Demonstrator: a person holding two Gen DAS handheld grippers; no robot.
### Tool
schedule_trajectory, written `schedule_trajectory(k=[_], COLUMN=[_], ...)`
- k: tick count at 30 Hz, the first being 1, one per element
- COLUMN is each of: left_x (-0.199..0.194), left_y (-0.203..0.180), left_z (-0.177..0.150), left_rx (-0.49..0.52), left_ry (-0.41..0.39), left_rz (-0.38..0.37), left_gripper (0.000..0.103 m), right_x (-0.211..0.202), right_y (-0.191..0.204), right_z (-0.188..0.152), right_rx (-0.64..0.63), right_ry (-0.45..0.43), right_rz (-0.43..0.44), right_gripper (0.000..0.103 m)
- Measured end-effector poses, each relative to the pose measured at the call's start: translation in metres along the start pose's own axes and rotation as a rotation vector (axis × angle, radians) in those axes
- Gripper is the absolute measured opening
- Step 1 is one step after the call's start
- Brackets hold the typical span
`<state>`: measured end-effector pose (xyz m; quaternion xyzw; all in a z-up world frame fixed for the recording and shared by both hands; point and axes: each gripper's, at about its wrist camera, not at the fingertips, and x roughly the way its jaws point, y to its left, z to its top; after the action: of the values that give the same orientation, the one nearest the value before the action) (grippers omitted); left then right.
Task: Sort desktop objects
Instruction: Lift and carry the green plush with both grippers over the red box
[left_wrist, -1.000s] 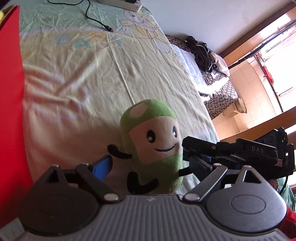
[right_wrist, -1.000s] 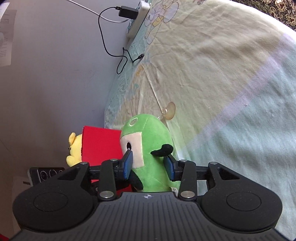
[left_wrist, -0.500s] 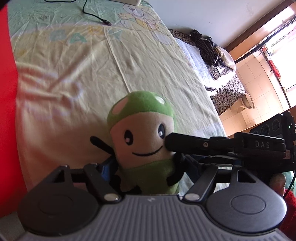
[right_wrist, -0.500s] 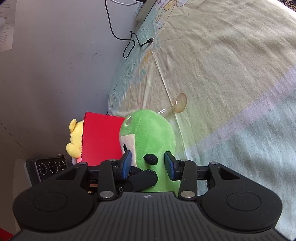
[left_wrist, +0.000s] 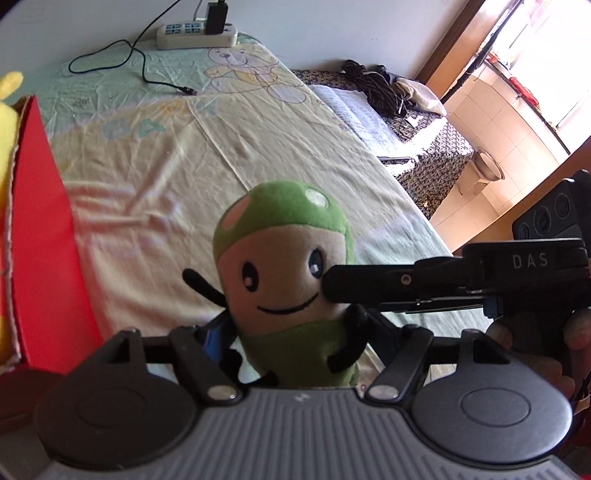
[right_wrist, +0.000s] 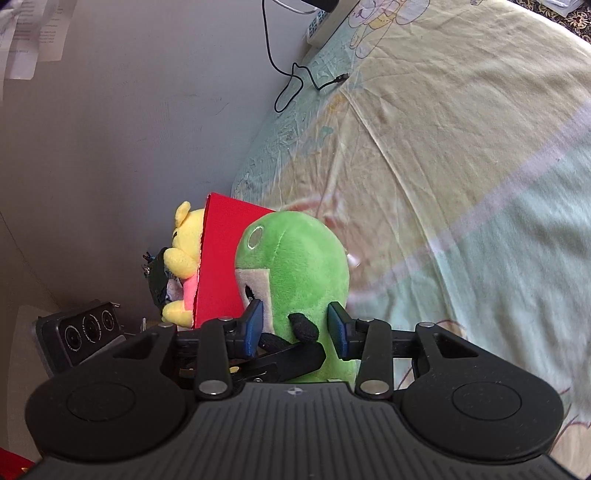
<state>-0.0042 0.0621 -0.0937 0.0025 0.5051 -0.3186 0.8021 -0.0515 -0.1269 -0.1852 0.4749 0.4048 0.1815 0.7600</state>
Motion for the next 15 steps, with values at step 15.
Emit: schedule_trajectory(k=[15], left_x=[-0.135], left_y=[0.048], left_z=[-0.079], left_rx=[0.233], left_ry=[-0.112], left_rz=[-0.006], left_gripper=[0.074], right_x=[0.038], right_y=[0.111], right_z=[-0.111], right_rx=[-0.195], right_ry=[-0.008], right_rz=[0.047], right_gripper=[0.041])
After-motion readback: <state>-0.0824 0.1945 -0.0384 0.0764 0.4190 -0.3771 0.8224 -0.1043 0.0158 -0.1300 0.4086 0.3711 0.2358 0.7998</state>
